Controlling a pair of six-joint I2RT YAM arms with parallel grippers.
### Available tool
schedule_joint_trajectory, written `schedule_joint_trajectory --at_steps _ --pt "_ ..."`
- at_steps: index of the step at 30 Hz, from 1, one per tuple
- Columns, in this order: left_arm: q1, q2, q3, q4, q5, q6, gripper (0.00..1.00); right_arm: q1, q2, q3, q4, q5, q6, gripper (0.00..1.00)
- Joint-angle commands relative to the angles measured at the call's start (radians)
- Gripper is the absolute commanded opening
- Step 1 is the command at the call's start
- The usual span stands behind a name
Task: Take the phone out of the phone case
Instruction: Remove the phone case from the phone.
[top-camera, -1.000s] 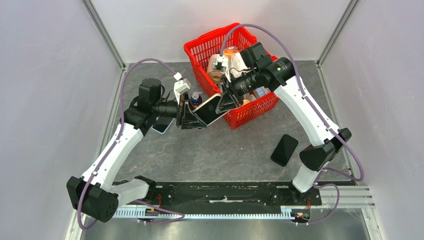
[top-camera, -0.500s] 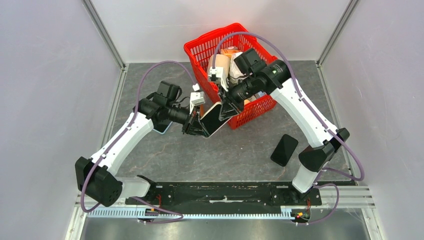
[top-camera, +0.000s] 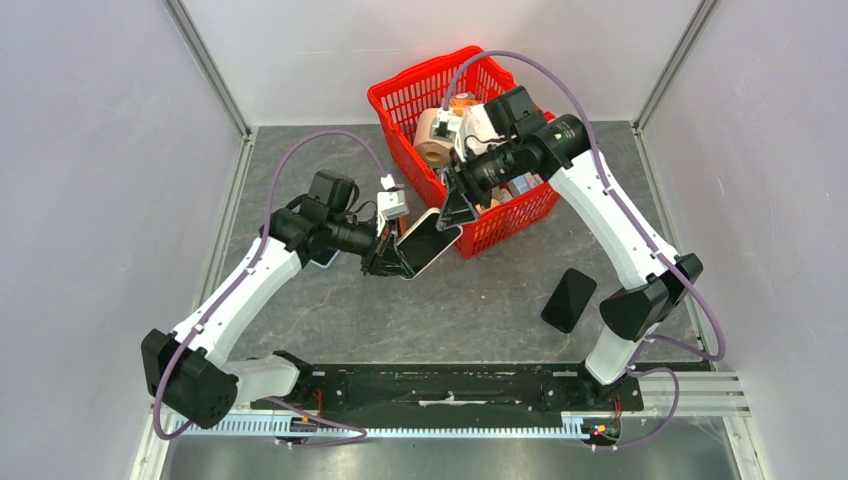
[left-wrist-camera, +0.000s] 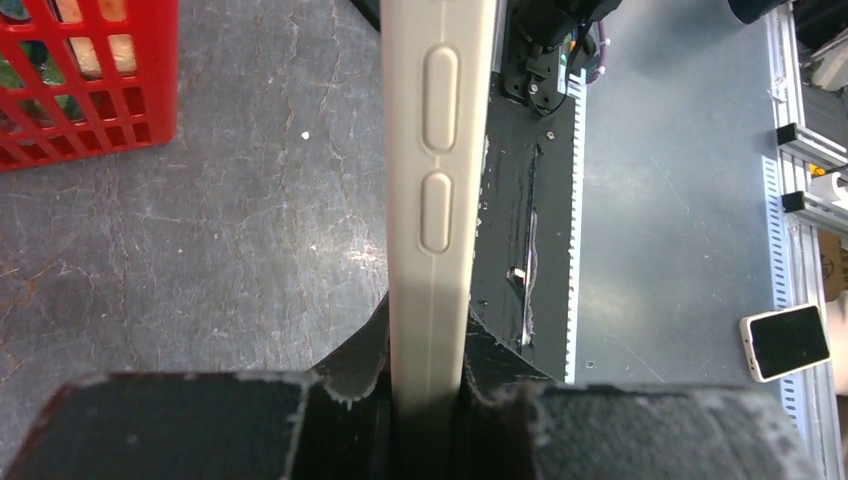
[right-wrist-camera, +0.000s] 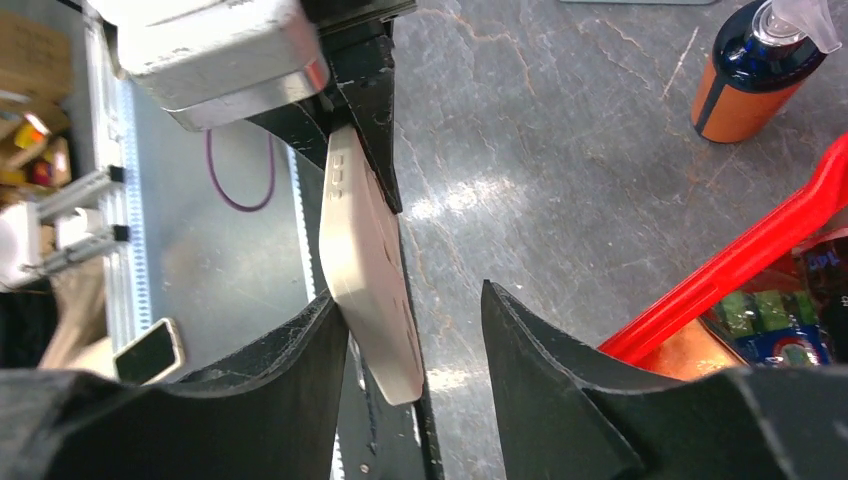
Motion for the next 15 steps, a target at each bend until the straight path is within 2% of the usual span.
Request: schedule_joint_trajectory --at_steps 1,11,15 --pt "-0.004 -0.049 -0.002 0.097 0.008 -0.036 0.02 -0.040 -0.012 -0.024 0.079 -0.115 0.074 0.57" --pt "-0.021 -0.043 -0.008 0.098 -0.007 -0.032 0.02 -0.040 0.019 -0.032 0.108 -0.205 0.113 0.58" --pt "-0.028 -0.040 -0.008 0.099 -0.018 -0.034 0.02 -0.039 0.026 -0.039 0.112 -0.236 0.116 0.49"
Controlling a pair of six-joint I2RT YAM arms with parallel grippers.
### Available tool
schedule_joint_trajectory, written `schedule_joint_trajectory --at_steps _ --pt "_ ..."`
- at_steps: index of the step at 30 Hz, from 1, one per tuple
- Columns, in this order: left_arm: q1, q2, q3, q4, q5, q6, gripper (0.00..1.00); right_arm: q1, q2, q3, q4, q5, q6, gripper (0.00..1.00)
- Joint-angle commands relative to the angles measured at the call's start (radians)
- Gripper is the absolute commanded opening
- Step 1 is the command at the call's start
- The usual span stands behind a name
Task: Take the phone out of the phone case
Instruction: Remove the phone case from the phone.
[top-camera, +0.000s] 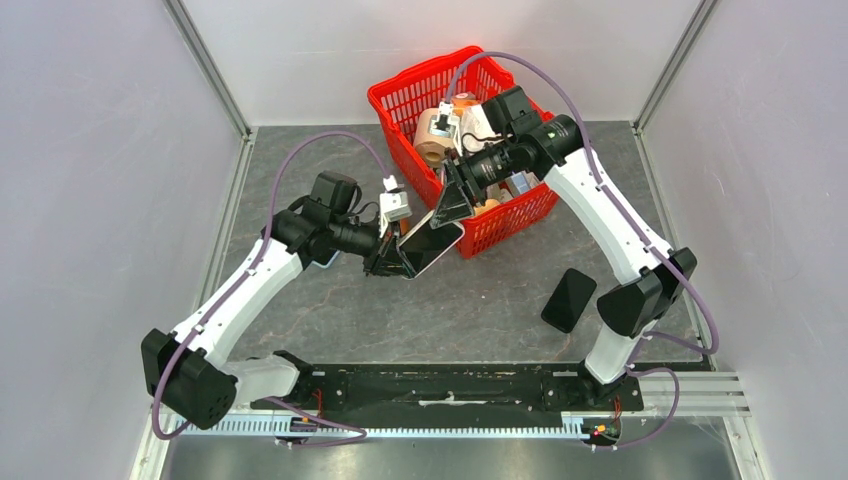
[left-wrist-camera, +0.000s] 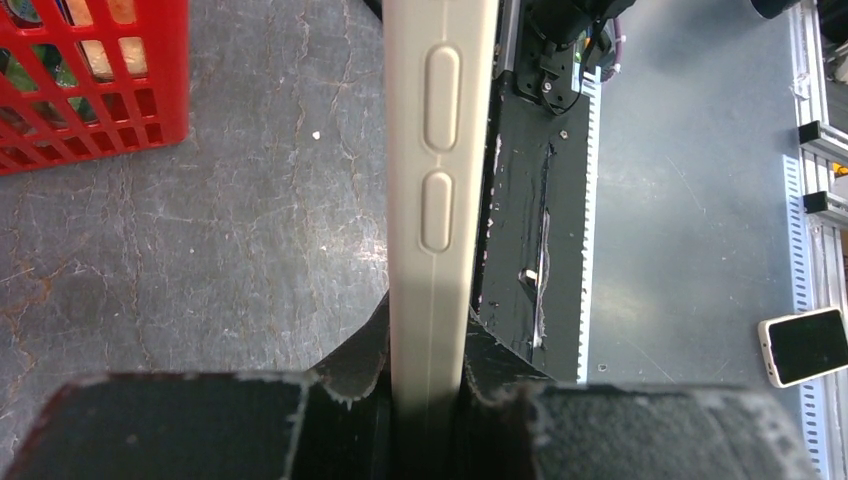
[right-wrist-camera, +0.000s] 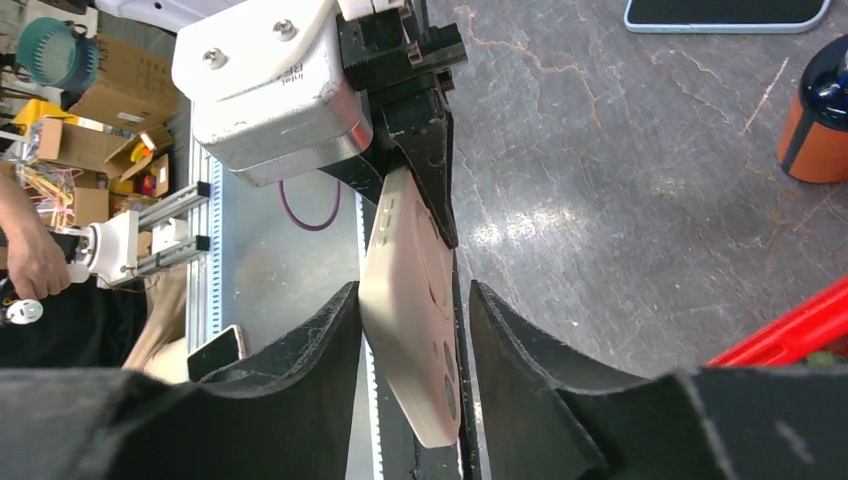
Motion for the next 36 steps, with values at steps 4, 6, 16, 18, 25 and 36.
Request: schedule_joint_trajectory --at_steps 4,6,16,18,25,36 --pt "-0.025 -0.021 0.009 0.066 -0.001 -0.008 0.02 0.001 0.015 -0.010 0.036 -0.102 0.026 0.25" --pt "-0.038 -0.024 0.003 0.066 -0.033 0.004 0.02 0.001 0.019 -0.014 0.040 -0.118 0.032 0.13" --pt "-0.137 -0.039 0.031 0.006 -0.395 0.176 0.02 -0.025 0.046 -0.153 0.202 -0.241 0.201 0.00" --pt "-0.157 -0.033 0.050 -0.011 -0.459 0.199 0.02 -0.031 0.057 -0.195 0.260 -0.260 0.262 0.00" --pt "-0.221 -0.026 0.094 -0.032 -0.609 0.211 0.02 -0.034 0.103 -0.273 0.403 -0.305 0.397 0.00" --pt "-0.295 -0.036 0.164 -0.068 -0.777 0.200 0.02 -0.034 0.140 -0.333 0.536 -0.324 0.529 0.00"
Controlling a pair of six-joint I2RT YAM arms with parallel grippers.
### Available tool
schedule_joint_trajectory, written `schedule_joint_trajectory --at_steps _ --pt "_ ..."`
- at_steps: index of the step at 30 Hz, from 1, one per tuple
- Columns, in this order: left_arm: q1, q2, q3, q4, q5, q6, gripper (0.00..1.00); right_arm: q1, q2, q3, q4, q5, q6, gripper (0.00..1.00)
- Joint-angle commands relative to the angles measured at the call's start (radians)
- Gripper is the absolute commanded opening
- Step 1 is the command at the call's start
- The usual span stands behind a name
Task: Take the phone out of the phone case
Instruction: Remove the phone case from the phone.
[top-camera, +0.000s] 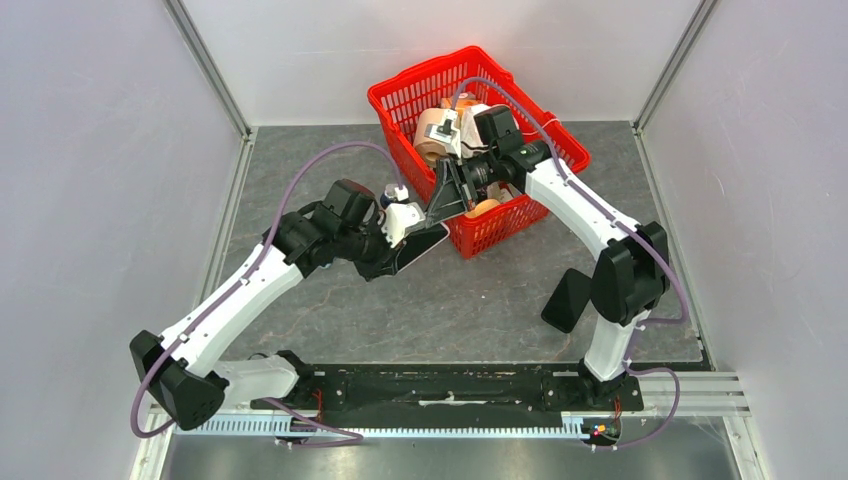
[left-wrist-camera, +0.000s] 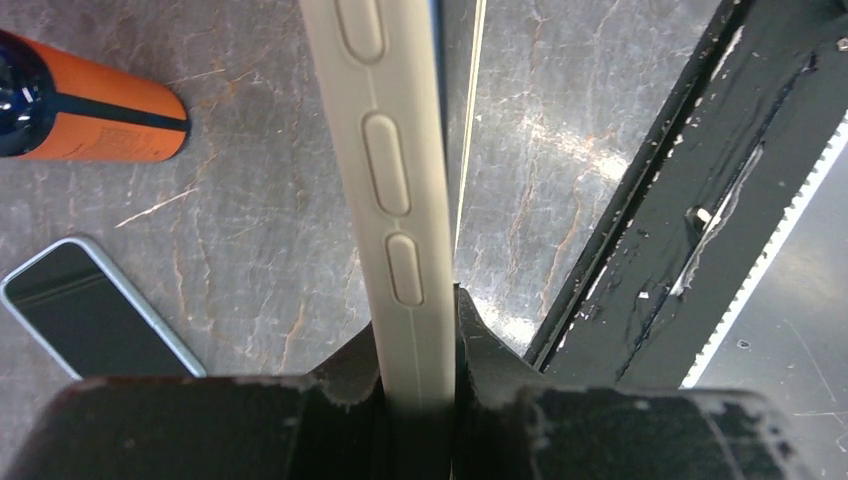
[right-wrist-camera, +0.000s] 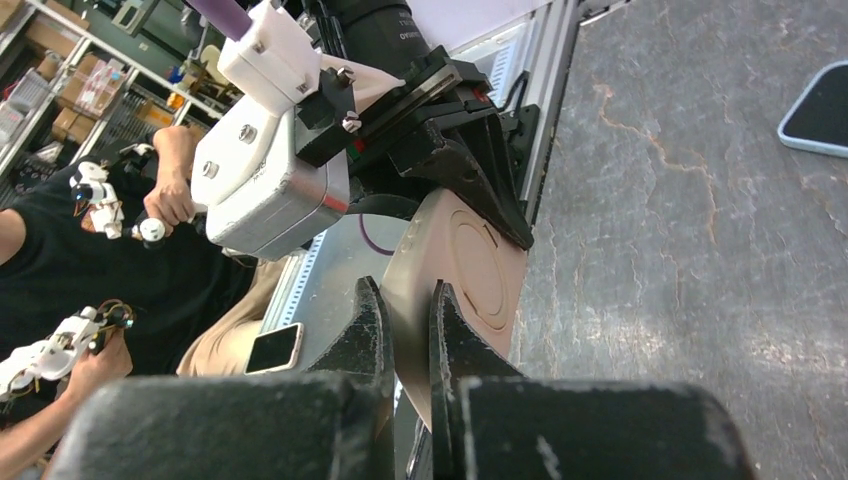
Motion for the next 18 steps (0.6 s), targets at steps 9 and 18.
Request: schedule_joint_trajectory --at_steps 9,18 --pt "-0.183 -0.004 0.120 0.085 -0.306 0.276 0.02 0.016 0.086 -0.055 0.139 0.078 0.505 0.00" --pt "-0.242 0.019 0.139 0.085 -0.416 0.311 0.02 0.022 0.095 -0.064 0.148 0.082 0.514 0.00"
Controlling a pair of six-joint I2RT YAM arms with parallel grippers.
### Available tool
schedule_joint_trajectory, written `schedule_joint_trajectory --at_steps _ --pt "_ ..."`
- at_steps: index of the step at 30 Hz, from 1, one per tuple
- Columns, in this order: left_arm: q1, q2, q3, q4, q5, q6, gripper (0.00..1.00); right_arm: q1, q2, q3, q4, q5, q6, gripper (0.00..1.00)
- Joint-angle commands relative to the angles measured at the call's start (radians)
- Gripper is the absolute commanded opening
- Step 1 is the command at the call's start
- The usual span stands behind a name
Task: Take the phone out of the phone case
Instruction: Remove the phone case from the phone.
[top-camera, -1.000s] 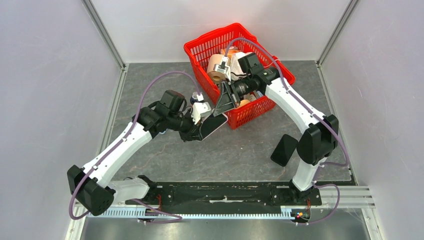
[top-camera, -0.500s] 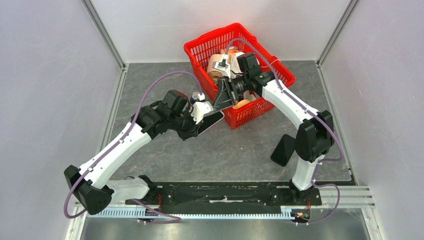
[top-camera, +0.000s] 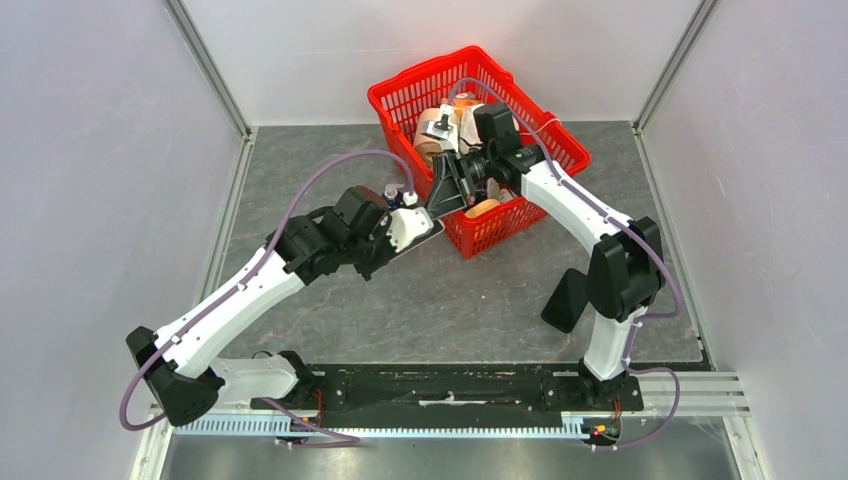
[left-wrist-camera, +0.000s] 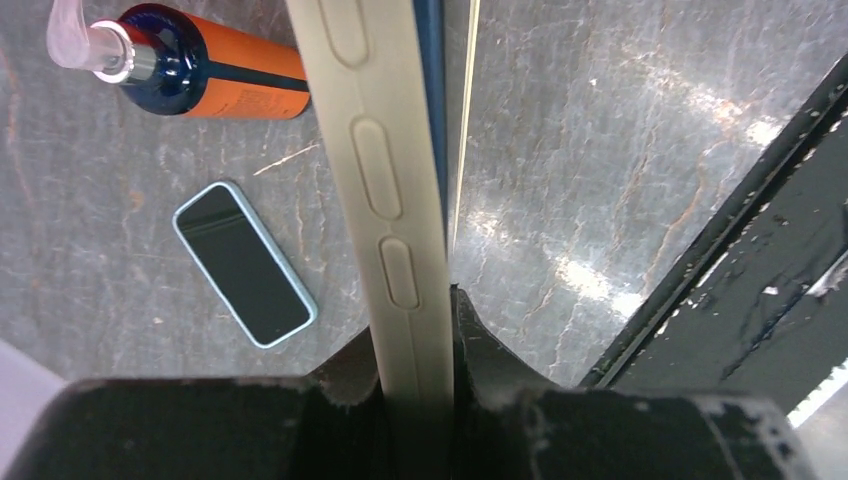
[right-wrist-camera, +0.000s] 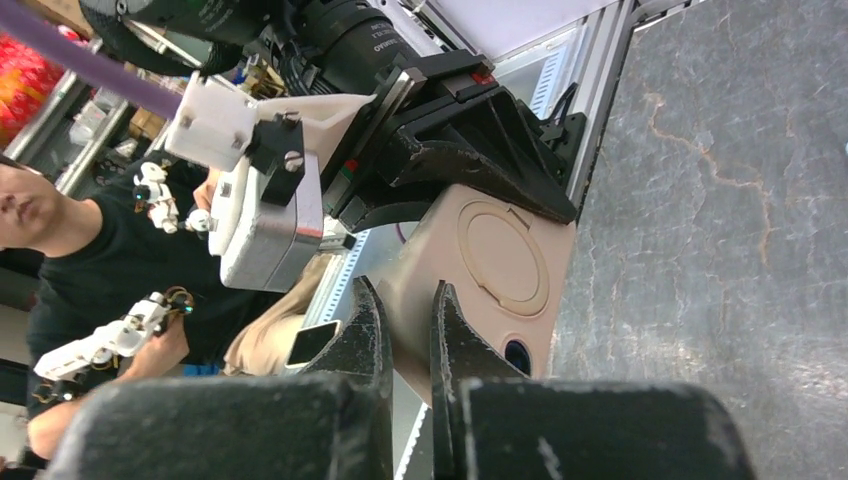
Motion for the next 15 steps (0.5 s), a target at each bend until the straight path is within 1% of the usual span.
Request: schedule_joint_trajectory --at_steps 1,11,13,14,15 --pt "-0.114 0.021 0.073 0.146 -0.084 0.294 0.02 0.024 0.065 -0.024 -0.131 0.195 0.270 0.00" --pt "-0.125 0.024 0.082 0.148 -0.096 0.280 0.02 0.029 0.070 -0.033 -0.135 0.201 0.252 0.00" --pt "-0.124 0.018 0.073 0.147 -0.096 0.281 0.02 0.027 0.066 -0.017 -0.175 0.215 0.212 0.00" --pt "-0.122 0.015 0.068 0.145 -0.093 0.282 0.02 0.023 0.063 0.001 -0.224 0.232 0.177 0.00" --pt "-0.121 0.011 0.061 0.143 -0.085 0.278 0.02 0.019 0.059 0.027 -0.298 0.268 0.102 0.00"
